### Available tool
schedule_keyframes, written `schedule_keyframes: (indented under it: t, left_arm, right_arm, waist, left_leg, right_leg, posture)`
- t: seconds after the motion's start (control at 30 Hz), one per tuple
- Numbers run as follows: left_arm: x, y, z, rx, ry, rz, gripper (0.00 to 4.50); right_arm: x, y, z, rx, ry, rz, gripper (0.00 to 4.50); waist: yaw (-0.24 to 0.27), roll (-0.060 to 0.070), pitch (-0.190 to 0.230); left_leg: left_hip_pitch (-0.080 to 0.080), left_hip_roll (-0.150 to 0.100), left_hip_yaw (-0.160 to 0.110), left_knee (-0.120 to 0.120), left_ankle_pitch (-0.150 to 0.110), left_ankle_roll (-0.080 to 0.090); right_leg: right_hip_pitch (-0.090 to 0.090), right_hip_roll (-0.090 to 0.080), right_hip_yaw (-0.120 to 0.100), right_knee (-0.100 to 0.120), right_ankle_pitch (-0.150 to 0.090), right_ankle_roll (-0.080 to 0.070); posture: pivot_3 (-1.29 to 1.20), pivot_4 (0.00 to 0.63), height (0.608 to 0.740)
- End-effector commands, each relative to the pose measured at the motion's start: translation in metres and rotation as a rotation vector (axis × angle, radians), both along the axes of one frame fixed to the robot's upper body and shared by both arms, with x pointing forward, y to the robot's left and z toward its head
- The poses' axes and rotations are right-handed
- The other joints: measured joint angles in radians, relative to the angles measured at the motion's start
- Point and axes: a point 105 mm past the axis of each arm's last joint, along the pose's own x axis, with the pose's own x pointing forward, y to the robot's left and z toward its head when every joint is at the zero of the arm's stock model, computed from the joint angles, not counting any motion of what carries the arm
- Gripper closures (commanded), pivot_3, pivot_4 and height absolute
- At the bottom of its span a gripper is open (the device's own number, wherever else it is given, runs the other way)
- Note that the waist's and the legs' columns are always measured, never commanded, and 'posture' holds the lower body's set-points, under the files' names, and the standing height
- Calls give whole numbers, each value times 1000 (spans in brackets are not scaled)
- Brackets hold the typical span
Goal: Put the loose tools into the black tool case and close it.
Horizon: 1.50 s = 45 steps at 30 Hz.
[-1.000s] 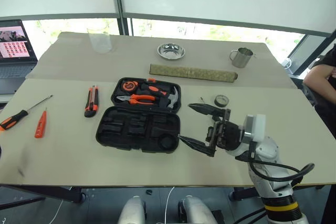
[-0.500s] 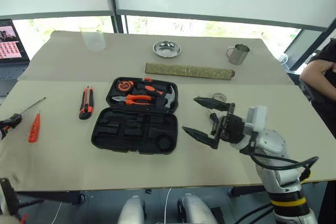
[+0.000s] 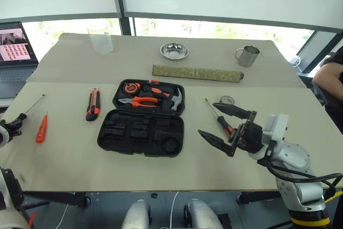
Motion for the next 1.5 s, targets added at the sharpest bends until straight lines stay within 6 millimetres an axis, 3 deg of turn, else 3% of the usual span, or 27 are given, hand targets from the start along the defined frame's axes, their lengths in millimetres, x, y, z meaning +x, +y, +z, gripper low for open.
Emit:
schedule_keyframes:
  t: [0.03,0.23,0.33,0.47,0.63,0.77,0.93,1.13,1.17,1.2,1.4,1.5]
  left_arm:
    - [-10,-4,-20,-86,39,-9,4243]
    - [-11,0,-11,-52,-22,-31,4378]
    - [1,-5,11,-62,-163,-87,3651]
    - [8,-9,32,-20,-253,-143,2102]
    - [2,8,34,81,-220,-19,438]
    - [-6,17,19,86,-157,104,438]
    - [-1,4,-10,24,-59,93,438]
    - [13,-10,-17,25,-58,45,438]
    - [14,-11,-16,30,-60,41,954]
    - [16,-12,-15,35,-70,35,1116]
    - [18,-18,-14,14,-98,-31,3374]
    - [12,-12,-11,20,-132,-23,3572]
  right_arm:
    - [0,-2,9,12,-57,-11,0]
    - [2,-2,8,15,-54,-7,0]
    - [2,1,6,16,-48,5,0]
    - [3,2,3,25,-40,5,0]
    - [3,4,0,30,-33,2,0]
    - [2,1,1,23,-33,-9,0]
    - [1,-7,6,-2,-44,-31,0]
    - [-3,-10,9,-12,-45,-40,0]
    - [-3,-10,9,-13,-44,-40,0]
    - [-4,-10,8,-14,-41,-41,0]
    - [-3,-9,4,-25,-17,-20,0]
    - [-1,-9,5,-15,-20,-26,0]
  waist:
    - [2,2,-1]
    - [-7,5,-3]
    - [-9,5,-3]
    - [-10,0,-2]
    - [-12,-2,-2]
    - [-14,-2,-2]
    - [-10,-2,-2]
    - [2,-3,-2]
    - [4,-3,-2]
    - [6,-3,-2]
    - [7,-3,-2]
    - [6,-3,-2]
  left_leg:
    - [1,0,0,0,0,0]
    - [1,0,1,0,0,0]
    - [1,0,0,0,0,0]
    - [-1,0,0,0,0,0]
    - [-2,0,0,1,0,0]
    - [-2,1,-1,1,0,0]
    - [-2,1,0,1,0,0]
    - [-1,0,-1,2,0,0]
    - [-1,0,-1,2,0,0]
    - [-1,0,-1,2,0,0]
    - [-1,0,0,3,0,0]
    - [-1,0,0,3,0,0]
  right_leg:
    - [1,0,0,0,0,0]
    - [0,0,1,1,0,0]
    - [0,1,2,1,-1,0]
    - [-1,1,1,1,-1,0]
    - [-1,1,1,0,0,0]
    - [-2,1,1,1,0,0]
    - [-1,1,1,1,0,0]
    - [-1,0,1,2,0,0]
    - [-1,0,1,2,0,0]
    - [-1,0,1,2,0,0]
    - [-1,1,1,3,0,0]
    - [-1,1,1,2,0,0]
  posture:
    - [0,150,740]
    - [0,150,740]
    - [0,150,740]
    - [0,150,740]
    - [0,150,740]
    - [0,150,740]
    - [0,150,740]
    - [0,150,740]
    - [0,150,740]
    - [0,150,740]
    - [0,150,740]
    - [0,150,740]
